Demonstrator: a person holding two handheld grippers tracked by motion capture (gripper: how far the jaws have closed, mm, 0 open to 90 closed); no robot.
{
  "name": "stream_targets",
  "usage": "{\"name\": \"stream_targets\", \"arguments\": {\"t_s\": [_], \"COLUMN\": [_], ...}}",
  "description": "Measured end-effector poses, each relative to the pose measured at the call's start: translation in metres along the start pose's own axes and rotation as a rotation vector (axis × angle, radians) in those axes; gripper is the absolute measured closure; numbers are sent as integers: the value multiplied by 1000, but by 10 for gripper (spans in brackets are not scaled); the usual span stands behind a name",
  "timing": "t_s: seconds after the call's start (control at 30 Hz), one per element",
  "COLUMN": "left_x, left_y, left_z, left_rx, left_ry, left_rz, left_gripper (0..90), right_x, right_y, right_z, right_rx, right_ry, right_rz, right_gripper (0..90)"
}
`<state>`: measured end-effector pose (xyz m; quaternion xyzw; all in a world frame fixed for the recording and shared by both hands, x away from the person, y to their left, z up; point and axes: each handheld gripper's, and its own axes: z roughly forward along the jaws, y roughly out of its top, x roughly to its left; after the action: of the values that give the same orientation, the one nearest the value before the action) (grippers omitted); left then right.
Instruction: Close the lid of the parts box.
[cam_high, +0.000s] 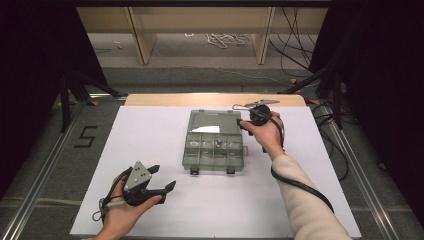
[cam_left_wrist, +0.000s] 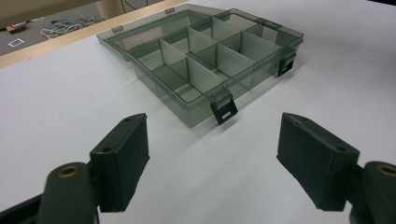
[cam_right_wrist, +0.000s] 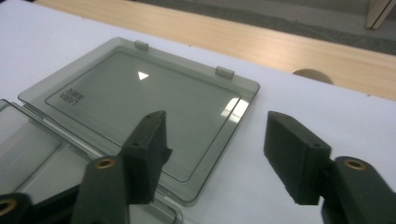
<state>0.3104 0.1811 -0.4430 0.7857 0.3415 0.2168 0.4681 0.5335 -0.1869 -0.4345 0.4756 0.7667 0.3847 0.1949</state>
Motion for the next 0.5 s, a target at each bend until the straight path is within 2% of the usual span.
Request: {"name": "stream_targets", "arguments": {"t_s": [0.1, 0.17, 0.33, 0.47, 0.5], "left_x": [-1, -1, -1, -1, -1], "left_y": [0, 0, 0, 0, -1], "left_z": [0, 0, 0, 0, 0], "left_rx": [1, 3, 0, 8, 9], "left_ry": [-2, -2, -5, 0, 0], "left_rz": [-20, -10, 3, 0, -2], "left_gripper": [247, 248, 248, 249, 249], "right_x": [2, 0, -5, -8, -7], "right_y": [3, 4, 5, 5, 5], "right_z": [7, 13, 26, 33, 33], "right_rx": [52, 69, 120, 124, 139], "right_ry": [-9, -21, -46, -50, -42], "right_rz": [45, 27, 50, 52, 74], "right_gripper": [453, 479, 552, 616, 633]}}
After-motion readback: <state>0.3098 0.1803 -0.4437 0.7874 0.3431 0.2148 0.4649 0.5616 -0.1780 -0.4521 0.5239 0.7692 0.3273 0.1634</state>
